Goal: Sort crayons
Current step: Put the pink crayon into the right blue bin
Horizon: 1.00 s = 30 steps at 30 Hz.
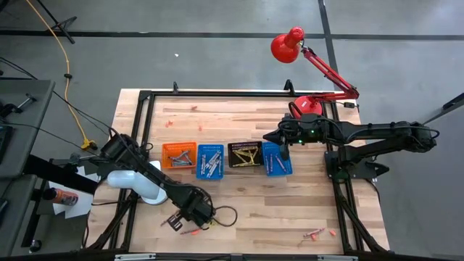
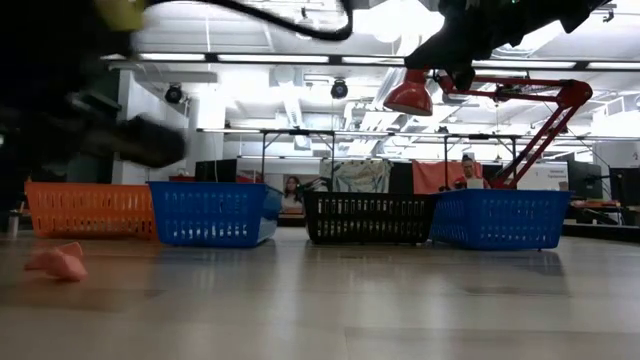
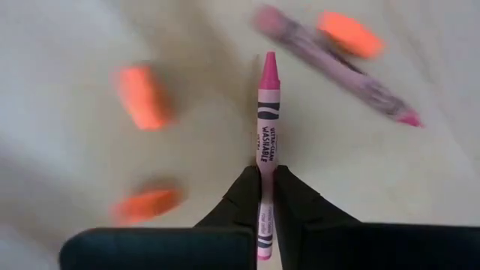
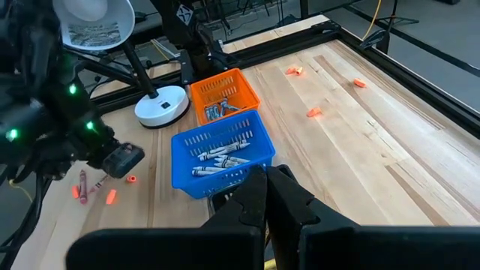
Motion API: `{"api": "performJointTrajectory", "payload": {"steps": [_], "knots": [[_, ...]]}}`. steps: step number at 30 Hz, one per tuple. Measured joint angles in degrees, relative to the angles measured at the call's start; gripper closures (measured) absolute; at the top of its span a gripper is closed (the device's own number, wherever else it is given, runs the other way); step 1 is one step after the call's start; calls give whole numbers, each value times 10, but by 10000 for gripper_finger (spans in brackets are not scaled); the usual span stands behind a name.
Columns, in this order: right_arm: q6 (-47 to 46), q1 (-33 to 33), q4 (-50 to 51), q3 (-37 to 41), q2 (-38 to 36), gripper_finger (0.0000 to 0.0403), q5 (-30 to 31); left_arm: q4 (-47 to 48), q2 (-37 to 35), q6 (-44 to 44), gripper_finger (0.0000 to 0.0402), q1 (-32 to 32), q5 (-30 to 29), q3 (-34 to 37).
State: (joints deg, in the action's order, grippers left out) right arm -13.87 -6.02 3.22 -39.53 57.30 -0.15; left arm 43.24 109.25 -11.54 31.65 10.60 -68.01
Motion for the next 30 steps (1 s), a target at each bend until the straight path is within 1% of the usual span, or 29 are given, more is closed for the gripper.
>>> {"api": "performJointTrajectory", "payload": {"steps": [1, 5, 9, 12, 14, 18, 22, 24, 26, 28, 30], "knots": [[0, 0, 0, 0, 0, 403, 0, 1, -8, 5, 398, -6, -6, 0], [0, 0, 0, 0, 0, 403, 0, 12, -59, 10, 400, -33, -2, -1], [5, 0, 0, 0, 0, 403, 0, 14, -128, 16, 400, -82, -1, -4], [5, 0, -3, 0, 0, 403, 0, 9, -180, 30, 401, -131, -34, -11], [5, 0, -4, 0, 0, 403, 0, -19, -214, 57, 401, -170, -67, -20], [4, 0, -11, 0, 0, 403, 0, -133, -286, 120, 401, -261, -109, -19], [-10, 0, -28, 0, 0, 403, -3, -275, -341, 141, 401, -336, -136, 6], [-11, 0, -42, 0, 0, 403, -13, -365, -362, 155, 401, -362, -142, 39], [-11, 0, -64, 0, 0, 403, -30, -476, -373, 183, 401, -382, -144, 84], [-11, 0, -87, 0, 0, 403, -44, -574, -374, 218, 401, -390, -146, 130], [-11, 0, -106, 0, 0, 403, -50, -640, -370, 254, 401, -387, -144, 176]]}}
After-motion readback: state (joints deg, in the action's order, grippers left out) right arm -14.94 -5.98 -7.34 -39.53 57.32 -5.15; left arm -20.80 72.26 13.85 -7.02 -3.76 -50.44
